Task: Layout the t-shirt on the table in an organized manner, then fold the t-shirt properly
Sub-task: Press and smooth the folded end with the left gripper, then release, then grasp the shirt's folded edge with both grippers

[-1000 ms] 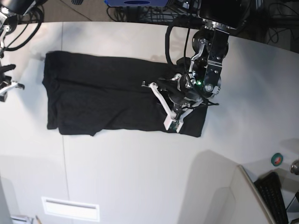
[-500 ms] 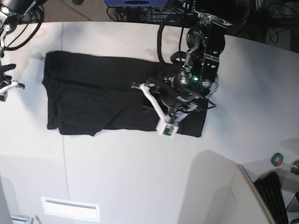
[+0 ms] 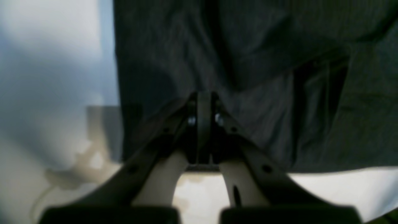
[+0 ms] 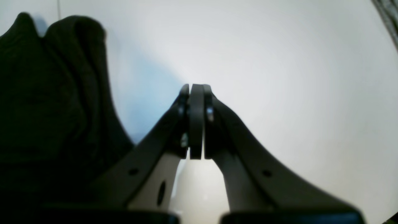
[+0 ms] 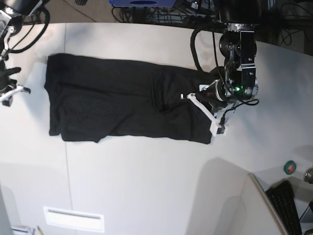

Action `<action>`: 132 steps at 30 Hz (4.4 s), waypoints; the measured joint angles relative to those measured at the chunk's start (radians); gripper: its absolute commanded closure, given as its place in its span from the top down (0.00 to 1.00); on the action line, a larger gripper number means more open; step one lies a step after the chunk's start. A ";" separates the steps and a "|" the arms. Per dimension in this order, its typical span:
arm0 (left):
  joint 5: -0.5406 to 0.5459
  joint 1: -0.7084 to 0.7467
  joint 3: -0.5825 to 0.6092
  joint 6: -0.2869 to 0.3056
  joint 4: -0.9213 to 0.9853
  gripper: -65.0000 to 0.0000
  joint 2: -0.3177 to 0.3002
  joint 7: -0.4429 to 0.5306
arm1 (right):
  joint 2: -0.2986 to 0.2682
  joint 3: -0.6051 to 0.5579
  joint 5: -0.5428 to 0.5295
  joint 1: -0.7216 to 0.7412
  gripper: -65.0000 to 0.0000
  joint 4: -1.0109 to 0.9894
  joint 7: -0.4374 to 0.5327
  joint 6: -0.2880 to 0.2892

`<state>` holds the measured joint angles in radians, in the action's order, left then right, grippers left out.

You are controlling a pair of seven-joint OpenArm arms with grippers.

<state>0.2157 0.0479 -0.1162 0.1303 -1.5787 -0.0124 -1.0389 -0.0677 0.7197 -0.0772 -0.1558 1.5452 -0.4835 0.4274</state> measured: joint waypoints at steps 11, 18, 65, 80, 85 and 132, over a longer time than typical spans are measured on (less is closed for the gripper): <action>0.002 -0.154 0.011 0.000 0.255 0.00 0.100 0.050 | -0.010 0.007 0.000 -0.001 0.00 0.000 0.000 0.000; 0.003 -0.270 0.138 -0.004 0.478 0.00 0.127 0.166 | -0.011 0.008 0.001 -0.005 0.00 0.000 0.000 0.000; 0.140 -0.344 0.223 -0.262 0.605 0.00 0.165 0.312 | -0.006 0.006 0.000 -0.003 0.00 -0.002 0.000 0.000; 0.581 -0.075 0.261 -0.282 0.195 0.00 -0.159 0.268 | 0.048 0.004 0.000 0.039 0.44 -0.004 -0.006 0.000; 0.547 -0.012 0.268 -0.292 0.187 0.00 -0.212 0.272 | 0.063 0.007 -0.069 0.053 0.57 -0.017 0.002 -0.001; 0.387 -0.108 0.262 -0.295 0.460 0.00 -0.321 0.574 | -0.124 -0.357 -0.655 0.083 0.67 -0.388 -0.349 0.000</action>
<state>0.6029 -0.0597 0.1455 -0.1646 -1.1183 -0.3332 -0.4652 -0.1921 0.3630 -0.7322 -0.0731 1.1568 -0.8330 0.4274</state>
